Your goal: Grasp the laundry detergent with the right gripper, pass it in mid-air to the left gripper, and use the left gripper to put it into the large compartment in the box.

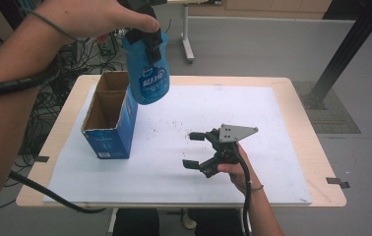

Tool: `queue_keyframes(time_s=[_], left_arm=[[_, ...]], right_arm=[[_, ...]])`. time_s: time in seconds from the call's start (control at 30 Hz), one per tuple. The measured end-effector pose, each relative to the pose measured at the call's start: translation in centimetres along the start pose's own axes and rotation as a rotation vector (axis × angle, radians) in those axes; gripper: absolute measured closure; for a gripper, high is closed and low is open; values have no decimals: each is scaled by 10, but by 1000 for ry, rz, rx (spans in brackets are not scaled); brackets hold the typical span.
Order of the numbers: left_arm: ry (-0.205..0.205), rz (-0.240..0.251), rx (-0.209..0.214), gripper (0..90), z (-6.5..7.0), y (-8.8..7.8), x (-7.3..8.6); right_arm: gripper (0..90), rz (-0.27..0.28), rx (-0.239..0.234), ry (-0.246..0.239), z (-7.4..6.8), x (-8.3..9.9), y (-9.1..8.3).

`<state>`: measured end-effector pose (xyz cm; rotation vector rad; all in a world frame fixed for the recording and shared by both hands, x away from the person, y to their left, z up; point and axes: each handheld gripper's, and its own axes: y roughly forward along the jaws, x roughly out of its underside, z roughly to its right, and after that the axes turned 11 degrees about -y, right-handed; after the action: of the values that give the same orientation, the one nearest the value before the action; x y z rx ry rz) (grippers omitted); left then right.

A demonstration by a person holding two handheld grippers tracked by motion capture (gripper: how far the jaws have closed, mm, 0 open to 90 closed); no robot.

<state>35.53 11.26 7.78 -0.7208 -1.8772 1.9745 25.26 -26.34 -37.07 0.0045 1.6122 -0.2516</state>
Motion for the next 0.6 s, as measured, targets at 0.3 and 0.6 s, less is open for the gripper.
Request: queue_keyframes(time_s=[0.3,0.6], left_arm=[[-160,-9,29,382,-23,0,-1],[-283,-19,4,382,-44,4,-1]], right_arm=[[78,0,8,4,-1,0,-2],[79,7,14,8,-2,1,-3]])
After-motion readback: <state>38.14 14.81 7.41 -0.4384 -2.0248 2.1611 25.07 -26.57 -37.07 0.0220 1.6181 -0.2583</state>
